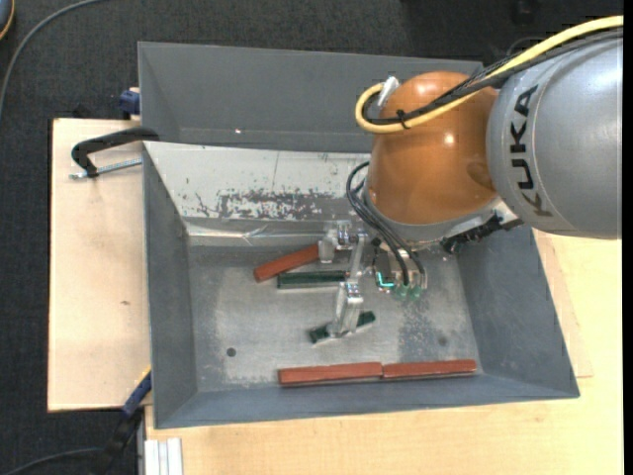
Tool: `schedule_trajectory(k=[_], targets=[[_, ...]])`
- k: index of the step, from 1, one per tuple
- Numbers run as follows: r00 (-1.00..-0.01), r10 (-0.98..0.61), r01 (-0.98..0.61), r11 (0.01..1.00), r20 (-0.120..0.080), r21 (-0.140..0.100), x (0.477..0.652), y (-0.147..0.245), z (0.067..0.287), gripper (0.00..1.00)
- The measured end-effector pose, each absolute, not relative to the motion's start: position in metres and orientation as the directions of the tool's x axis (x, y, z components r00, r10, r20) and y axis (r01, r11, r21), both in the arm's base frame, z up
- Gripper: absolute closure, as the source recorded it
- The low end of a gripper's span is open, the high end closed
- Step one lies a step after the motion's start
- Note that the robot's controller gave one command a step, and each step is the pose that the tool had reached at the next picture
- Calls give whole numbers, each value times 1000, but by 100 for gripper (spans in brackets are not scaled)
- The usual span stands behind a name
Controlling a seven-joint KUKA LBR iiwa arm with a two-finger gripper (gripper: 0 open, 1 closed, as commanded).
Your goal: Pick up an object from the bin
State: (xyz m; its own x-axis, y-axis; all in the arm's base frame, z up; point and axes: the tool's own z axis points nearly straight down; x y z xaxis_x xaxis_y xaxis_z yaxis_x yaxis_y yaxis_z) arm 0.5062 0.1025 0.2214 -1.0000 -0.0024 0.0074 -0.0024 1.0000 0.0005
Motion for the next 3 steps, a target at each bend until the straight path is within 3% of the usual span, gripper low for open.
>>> schedule_trajectory(k=[1, 2, 3], targets=[[-998, 58, 58, 998, -6, 3, 524, 50, 71, 0], [-998, 59, 59, 998, -17, 4, 528, 50, 75, 100], [-998, 58, 58, 998, -4, 2, 524, 50, 71, 0]])
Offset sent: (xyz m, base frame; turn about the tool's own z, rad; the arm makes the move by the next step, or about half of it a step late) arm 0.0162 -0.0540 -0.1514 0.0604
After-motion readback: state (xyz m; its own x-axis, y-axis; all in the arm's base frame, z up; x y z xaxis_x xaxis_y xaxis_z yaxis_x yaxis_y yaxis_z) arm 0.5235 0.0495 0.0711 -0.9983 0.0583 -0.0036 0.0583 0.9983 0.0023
